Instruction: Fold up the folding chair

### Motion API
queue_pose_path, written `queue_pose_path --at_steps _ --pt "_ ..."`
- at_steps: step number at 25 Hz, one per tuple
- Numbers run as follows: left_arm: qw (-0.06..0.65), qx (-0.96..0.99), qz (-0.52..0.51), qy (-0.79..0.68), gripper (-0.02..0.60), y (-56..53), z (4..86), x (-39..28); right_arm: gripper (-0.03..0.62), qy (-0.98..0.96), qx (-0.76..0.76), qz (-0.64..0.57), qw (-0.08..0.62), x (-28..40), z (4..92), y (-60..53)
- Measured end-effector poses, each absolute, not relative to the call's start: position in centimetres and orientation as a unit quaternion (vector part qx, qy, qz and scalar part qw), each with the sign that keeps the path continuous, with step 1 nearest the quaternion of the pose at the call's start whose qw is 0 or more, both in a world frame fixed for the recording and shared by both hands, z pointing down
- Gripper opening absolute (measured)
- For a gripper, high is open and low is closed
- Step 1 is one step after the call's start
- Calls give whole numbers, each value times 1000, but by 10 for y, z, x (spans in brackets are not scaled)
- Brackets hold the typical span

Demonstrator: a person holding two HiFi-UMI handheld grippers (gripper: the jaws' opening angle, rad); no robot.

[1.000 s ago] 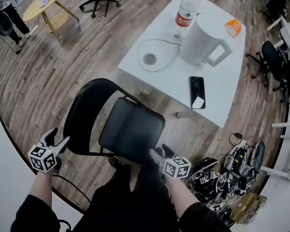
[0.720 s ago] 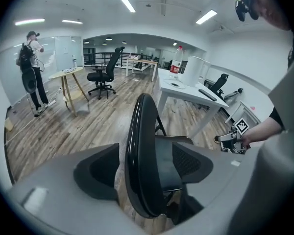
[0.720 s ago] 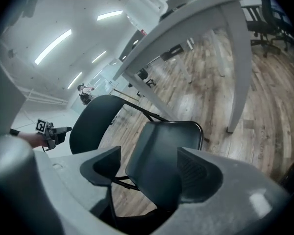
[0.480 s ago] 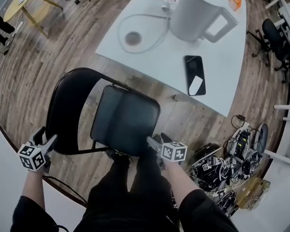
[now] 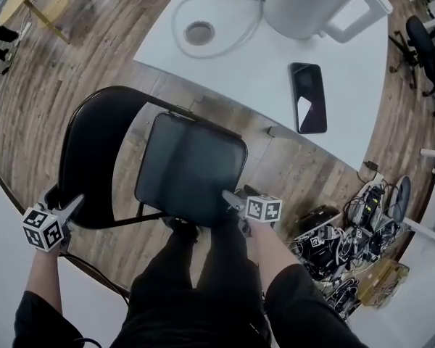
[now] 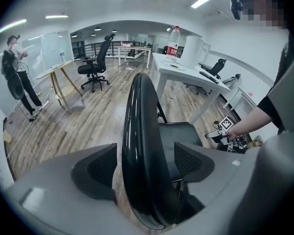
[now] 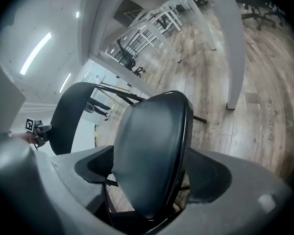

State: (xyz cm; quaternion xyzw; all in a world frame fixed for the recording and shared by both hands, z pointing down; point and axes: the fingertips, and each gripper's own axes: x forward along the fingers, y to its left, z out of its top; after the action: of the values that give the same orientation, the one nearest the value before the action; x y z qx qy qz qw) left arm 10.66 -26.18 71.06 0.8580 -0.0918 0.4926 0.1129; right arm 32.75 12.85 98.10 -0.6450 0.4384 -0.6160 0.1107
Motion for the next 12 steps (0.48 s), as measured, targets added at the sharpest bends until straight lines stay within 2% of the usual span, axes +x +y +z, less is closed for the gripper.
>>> queue_pose_path --at_steps 12 --pt "121 851 504 -81 380 -255 736 94 448 427 -638 -615 179 349 1034 121"
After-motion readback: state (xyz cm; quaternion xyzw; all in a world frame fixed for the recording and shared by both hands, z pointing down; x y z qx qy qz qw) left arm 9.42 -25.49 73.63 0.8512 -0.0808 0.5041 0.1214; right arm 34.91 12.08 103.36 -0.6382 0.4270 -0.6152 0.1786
